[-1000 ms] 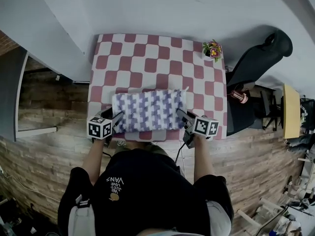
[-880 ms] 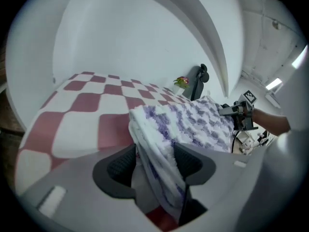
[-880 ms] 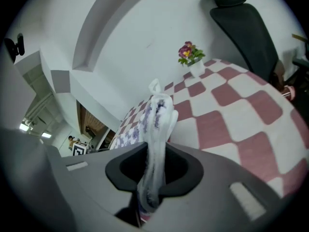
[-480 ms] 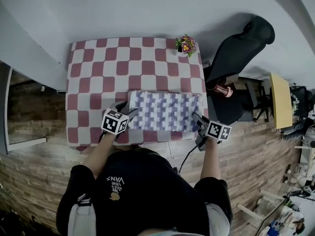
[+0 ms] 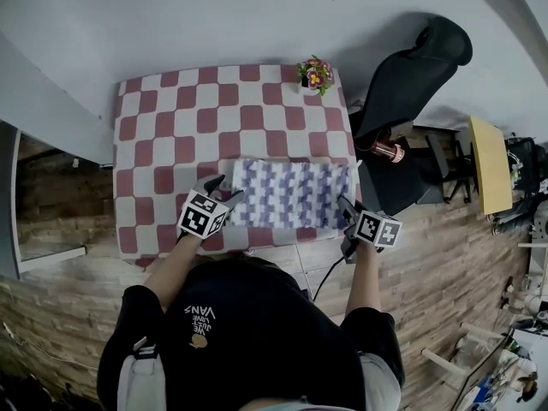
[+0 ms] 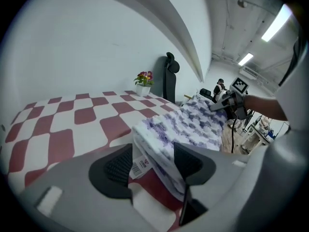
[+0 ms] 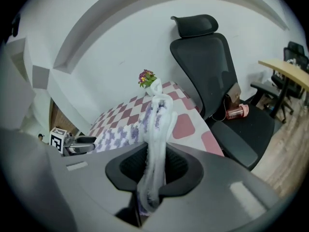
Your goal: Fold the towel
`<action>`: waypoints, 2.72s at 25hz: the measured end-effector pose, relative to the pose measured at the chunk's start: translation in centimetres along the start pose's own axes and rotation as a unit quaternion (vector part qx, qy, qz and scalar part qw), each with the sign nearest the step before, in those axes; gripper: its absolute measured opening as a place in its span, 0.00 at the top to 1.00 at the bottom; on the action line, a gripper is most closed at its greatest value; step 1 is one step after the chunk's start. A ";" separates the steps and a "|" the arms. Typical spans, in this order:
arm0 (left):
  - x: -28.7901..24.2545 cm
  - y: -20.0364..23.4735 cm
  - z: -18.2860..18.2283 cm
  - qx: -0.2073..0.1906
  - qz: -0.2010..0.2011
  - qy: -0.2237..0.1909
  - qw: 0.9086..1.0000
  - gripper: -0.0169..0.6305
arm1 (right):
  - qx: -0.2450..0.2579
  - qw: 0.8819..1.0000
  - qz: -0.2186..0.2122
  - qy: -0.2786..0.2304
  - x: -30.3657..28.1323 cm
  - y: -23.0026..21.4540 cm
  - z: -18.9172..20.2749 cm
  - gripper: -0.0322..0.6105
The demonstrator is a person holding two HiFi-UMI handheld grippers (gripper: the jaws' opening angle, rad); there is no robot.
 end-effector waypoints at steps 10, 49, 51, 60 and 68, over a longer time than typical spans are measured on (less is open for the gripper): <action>3.1 0.0 0.7 0.008 0.036 -0.014 0.999 0.59 | 0.102 0.994 0.048 -0.013 1.0 8.3 -0.1 0.84; 11.7 3.2 3.5 -0.002 0.082 -0.032 0.996 0.59 | 0.136 0.972 0.027 -0.188 -0.3 27.6 0.1 0.77; 11.0 2.8 3.1 -0.004 0.085 -0.033 0.996 0.59 | 0.147 0.971 0.081 -0.172 -0.3 23.7 -0.6 0.77; 9.4 0.7 1.4 -0.006 0.083 -0.042 0.996 0.59 | 0.289 0.948 0.110 -0.072 -6.4 23.7 4.7 0.77; 9.5 0.5 1.3 0.005 0.068 -0.046 0.997 0.59 | 0.381 0.907 0.166 -0.070 -10.3 26.9 8.1 0.81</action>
Point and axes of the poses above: the fingertips, and each gripper's own axes: x backward along the fingers, y to its left, z out of its underside, the point moved 1 cm from there along x, backward along the fingers, and after that the axes turned 7 degrees about z, right-handed, at the moved point
